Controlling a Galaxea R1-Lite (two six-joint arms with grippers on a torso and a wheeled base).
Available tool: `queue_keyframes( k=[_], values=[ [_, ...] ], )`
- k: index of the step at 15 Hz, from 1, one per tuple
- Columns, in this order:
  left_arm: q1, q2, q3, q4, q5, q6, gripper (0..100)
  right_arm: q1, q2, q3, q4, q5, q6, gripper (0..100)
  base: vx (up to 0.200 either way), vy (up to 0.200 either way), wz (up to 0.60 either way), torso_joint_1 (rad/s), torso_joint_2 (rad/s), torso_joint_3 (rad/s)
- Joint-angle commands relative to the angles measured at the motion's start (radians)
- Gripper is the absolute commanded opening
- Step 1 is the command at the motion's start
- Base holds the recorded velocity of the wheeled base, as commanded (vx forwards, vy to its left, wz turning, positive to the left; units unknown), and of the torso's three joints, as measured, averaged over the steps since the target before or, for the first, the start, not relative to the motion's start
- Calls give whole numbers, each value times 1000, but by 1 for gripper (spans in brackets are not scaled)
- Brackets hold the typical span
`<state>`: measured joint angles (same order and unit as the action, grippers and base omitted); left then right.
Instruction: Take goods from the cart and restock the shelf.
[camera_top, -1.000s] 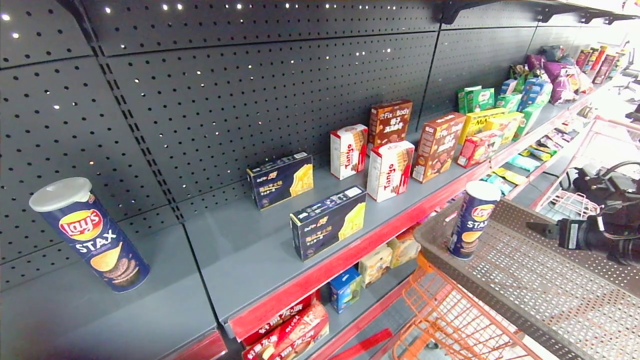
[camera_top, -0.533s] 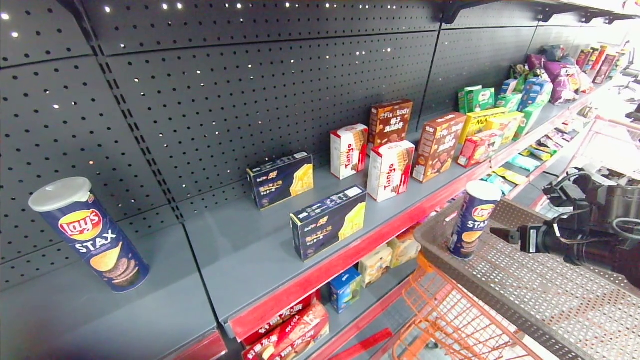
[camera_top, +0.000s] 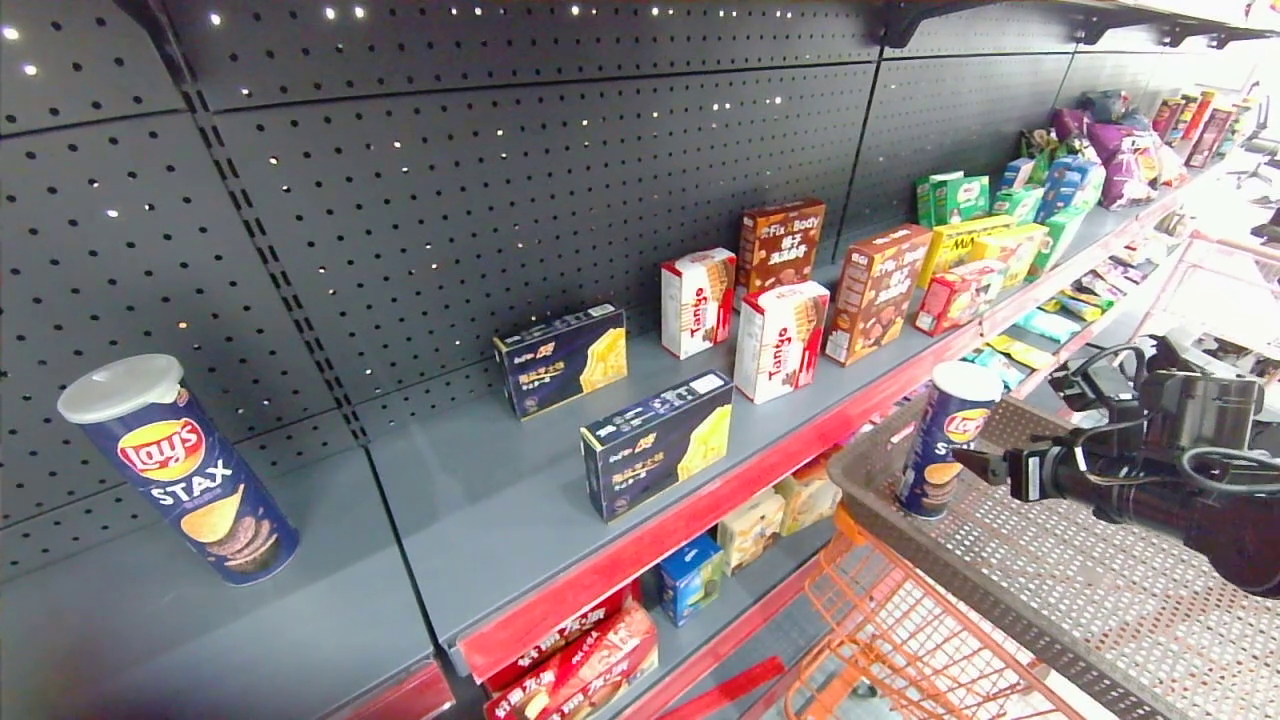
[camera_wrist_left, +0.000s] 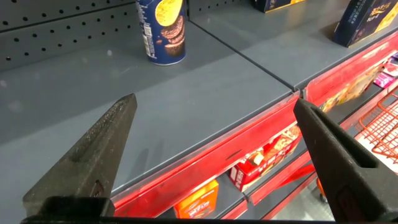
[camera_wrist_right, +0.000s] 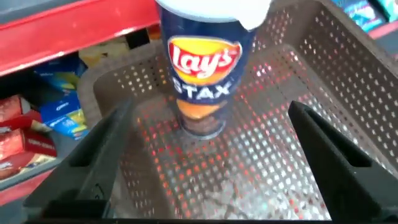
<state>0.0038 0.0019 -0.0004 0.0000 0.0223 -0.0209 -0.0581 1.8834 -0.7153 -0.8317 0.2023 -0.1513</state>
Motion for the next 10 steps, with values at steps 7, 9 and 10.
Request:
queue_keyframes(
  k=[7, 9, 10],
  values=[
    [1, 0, -1, 0, 1, -1, 100, 20, 118, -21, -132, -4, -2, 100, 0, 0, 0, 0, 0, 0],
    [1, 0, 0, 0, 1, -1, 100, 23, 129, -30, -145, -4, 9, 100, 0, 0, 0, 0, 0, 0],
    [1, 1, -1, 0, 1, -1, 100, 24, 135, -32, -153, -4, 13, 100, 0, 0, 0, 0, 0, 0]
  ],
)
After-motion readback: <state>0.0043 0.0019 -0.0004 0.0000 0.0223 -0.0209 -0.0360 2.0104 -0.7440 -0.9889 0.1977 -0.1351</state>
